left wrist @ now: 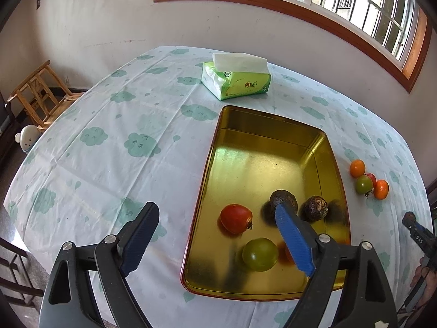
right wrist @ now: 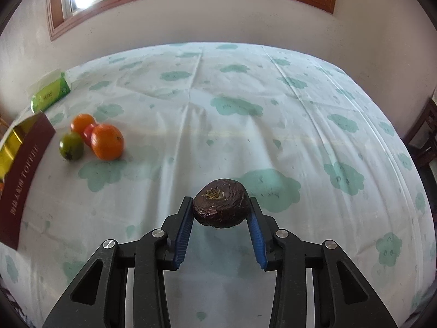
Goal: Organize fruits
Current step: 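Carry the held dark avocado over the tin with the right gripper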
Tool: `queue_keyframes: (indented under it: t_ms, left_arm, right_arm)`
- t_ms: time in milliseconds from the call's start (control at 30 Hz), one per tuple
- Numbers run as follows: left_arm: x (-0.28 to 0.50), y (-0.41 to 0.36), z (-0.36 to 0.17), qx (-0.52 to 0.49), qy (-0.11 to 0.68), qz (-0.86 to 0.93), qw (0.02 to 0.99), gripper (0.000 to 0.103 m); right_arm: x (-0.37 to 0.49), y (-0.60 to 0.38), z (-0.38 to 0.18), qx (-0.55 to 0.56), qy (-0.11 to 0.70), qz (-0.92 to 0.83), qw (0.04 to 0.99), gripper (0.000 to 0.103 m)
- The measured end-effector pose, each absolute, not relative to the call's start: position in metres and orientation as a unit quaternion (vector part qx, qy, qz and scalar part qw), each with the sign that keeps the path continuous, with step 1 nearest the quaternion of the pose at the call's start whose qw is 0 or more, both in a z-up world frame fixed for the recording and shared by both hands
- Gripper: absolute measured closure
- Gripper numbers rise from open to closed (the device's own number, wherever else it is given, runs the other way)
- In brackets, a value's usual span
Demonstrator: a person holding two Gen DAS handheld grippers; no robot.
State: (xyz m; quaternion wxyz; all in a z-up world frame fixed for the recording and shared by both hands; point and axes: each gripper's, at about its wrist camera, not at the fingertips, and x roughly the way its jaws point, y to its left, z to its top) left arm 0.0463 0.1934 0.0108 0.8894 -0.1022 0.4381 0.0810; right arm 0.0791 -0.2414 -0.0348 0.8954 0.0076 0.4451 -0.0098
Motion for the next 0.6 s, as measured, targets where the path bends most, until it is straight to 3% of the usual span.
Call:
queue_keyframes:
  t_ms: [267, 600]
  left_arm:
    - [0.043, 0.201, 0.009, -0.115, 0.439, 0.087, 0.887, 0.012]
    - [0.034, 0.217, 0.01, -0.123, 0.438, 0.1, 0.885, 0.007]
  right_arm:
    - [0.082, -0.147, 0.012, -0.012, 0.403, 0.119, 0.907, 0.063]
    - [0.069, -0.012, 0.023, -0.062, 0.388, 0.283, 0.875, 0.063]
